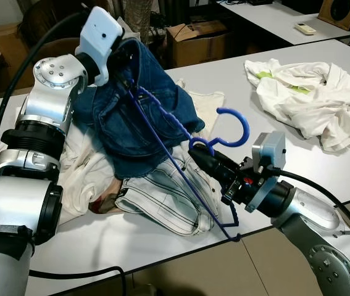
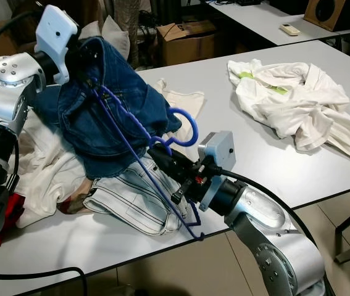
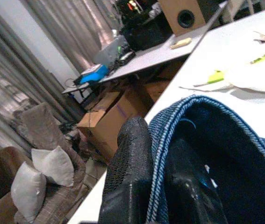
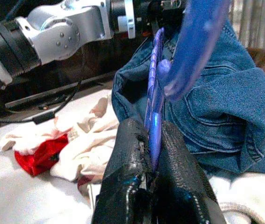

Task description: Hang hanger

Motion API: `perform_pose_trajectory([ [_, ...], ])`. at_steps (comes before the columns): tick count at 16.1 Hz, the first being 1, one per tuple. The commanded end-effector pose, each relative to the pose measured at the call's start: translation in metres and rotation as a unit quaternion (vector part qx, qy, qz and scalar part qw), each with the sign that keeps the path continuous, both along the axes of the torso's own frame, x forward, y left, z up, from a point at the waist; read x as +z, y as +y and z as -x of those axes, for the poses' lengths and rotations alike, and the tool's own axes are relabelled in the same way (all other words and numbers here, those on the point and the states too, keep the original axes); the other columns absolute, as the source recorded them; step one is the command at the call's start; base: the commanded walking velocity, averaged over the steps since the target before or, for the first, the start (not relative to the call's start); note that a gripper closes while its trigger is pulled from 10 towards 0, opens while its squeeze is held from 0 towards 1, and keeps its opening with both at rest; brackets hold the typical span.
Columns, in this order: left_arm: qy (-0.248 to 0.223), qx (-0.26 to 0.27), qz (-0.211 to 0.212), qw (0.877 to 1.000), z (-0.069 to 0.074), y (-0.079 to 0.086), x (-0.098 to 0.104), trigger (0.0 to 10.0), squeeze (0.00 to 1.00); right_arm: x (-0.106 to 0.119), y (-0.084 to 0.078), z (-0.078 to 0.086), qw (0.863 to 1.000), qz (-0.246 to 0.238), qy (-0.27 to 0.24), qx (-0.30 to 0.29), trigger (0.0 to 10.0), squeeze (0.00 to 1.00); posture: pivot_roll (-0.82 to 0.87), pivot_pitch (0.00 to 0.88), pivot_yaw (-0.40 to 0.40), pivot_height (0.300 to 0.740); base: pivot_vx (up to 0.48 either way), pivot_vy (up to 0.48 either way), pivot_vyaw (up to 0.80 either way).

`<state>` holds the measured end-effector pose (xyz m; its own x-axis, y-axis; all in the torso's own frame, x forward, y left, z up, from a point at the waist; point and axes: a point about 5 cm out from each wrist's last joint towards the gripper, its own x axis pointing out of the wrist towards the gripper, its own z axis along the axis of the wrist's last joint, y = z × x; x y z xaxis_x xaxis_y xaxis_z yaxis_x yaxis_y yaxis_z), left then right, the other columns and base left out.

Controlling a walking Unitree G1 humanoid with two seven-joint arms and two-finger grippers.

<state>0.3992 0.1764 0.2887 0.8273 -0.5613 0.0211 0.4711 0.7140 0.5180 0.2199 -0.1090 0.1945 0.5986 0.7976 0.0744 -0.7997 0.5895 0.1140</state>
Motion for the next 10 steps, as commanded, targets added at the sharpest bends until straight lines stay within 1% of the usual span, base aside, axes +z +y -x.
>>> perform_pose_trajectory([
  [1, -0.012, -0.005, -0.02, 1.0, 0.003, 0.003, 0.008, 0.0, 0.0, -0.003, 0.002, 0.002, 1.0, 0.017, 0.014, 0.011, 10.0, 0.0, -0.09, 0.0, 0.108, 0.74, 0.0, 0.0, 0.0],
  [2, 0.001, -0.037, -0.054, 0.998, 0.01, -0.002, 0.005, 0.0, 0.0, -0.023, -0.006, -0.01, 0.994, 0.087, 0.058, -0.029, 10.0, 0.0, -0.09, 0.0, 0.107, 0.74, 0.0, 0.0, 0.0],
  [3, 0.005, -0.045, -0.063, 0.997, 0.012, -0.003, 0.004, 0.0, 0.0, -0.029, -0.009, -0.013, 0.991, 0.107, 0.071, -0.042, 10.0, 0.0, -0.09, 0.0, 0.105, 0.74, 0.0, 0.0, 0.0],
  [4, 0.008, -0.042, -0.08, 0.996, 0.015, 0.003, 0.004, 0.0, 0.0, -0.037, -0.014, -0.017, 0.986, 0.134, 0.088, -0.05, 10.0, 0.0, -0.08, 0.0, 0.097, 0.74, 0.0, 0.0, 0.0],
  [7, 0.017, -0.028, -0.092, 0.995, 0.02, 0.016, 0.003, 0.0, 0.0, -0.041, -0.021, -0.021, 0.981, 0.164, 0.089, -0.058, 10.0, 0.0, -0.08, 0.0, 0.09, 0.74, 0.0, 0.0, 0.0],
  [8, 0.024, -0.011, -0.092, 0.995, 0.023, 0.026, 0.002, 0.0, 0.0, -0.04, -0.029, -0.03, 0.978, 0.176, 0.079, -0.084, 10.0, 0.0, -0.07, 0.0, 0.08, 0.74, 0.0, 0.0, 0.0],
  [9, 0.03, 0.008, -0.094, 0.995, 0.025, 0.036, 0.001, 0.0, 0.0, -0.034, -0.038, -0.041, 0.974, 0.184, 0.057, -0.121, 10.0, 0.0, -0.07, 0.0, 0.078, 0.74, 0.0, 0.0, 0.0],
  [10, 0.031, 0.013, -0.096, 0.995, 0.027, 0.039, 0.001, 0.0, 0.0, -0.032, -0.041, -0.045, 0.972, 0.186, 0.046, -0.135, 10.0, 0.0, -0.07, 0.0, 0.078, 0.74, 0.0, 0.0, 0.0],
])
